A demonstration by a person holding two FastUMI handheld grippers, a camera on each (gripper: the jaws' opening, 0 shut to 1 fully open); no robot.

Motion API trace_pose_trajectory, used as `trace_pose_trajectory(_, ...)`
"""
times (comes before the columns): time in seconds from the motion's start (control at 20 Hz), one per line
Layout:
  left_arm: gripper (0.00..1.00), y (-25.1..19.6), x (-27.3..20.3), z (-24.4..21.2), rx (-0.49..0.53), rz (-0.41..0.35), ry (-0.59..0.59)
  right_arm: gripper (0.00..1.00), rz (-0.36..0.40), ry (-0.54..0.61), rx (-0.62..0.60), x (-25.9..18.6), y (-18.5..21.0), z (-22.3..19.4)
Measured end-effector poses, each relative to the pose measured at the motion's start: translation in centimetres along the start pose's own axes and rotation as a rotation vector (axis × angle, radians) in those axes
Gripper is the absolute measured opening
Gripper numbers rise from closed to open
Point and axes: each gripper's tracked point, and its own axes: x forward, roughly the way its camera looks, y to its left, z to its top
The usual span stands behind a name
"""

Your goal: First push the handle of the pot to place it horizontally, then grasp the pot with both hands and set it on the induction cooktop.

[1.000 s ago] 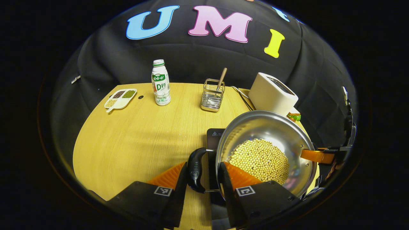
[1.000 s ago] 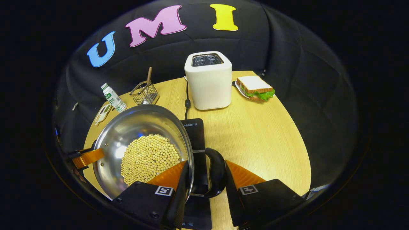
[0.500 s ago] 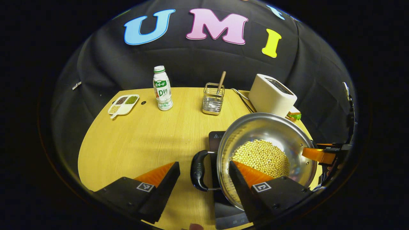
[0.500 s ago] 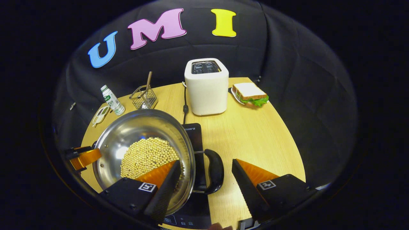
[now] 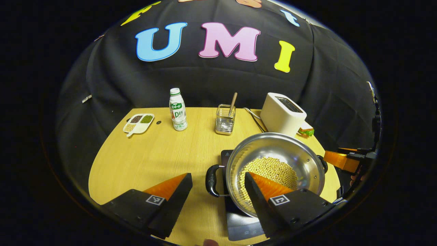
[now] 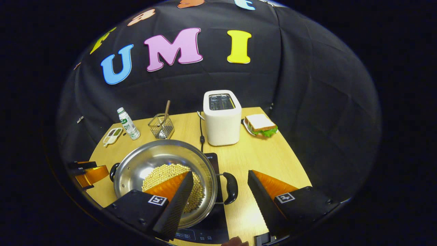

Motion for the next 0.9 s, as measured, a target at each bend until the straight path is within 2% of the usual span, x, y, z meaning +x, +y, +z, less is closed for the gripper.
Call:
trace_pose_trajectory(0.3, 0.95, -2.1, -4.4, 4.0, 0.028, -0.052, -0.138, 0.99, 0.039, -0.147, -0.062, -4.6, 2.6, 4.4)
trace_pose_trajectory(0.5, 0.95, -3.1, -7.6, 7.1, 0.057, -0.073, -0.284, 0.99, 0.049, -0.236, -0.042, -7.9, 3.8, 6.5)
trace_pose_trajectory(0.65, 0.95, -3.1, -10.0, 8.6, 0.092, -0.066, -0.353, 0.99, 0.055, -0.284, -0.038, -9.9, 4.4, 7.8)
trace_pose_trajectory(0.9, 0.95, -2.8, -13.3, 11.1, 0.105, -0.044, -0.445, 0.99, 0.064, -0.366, 0.036, -13.0, 4.7, 10.2)
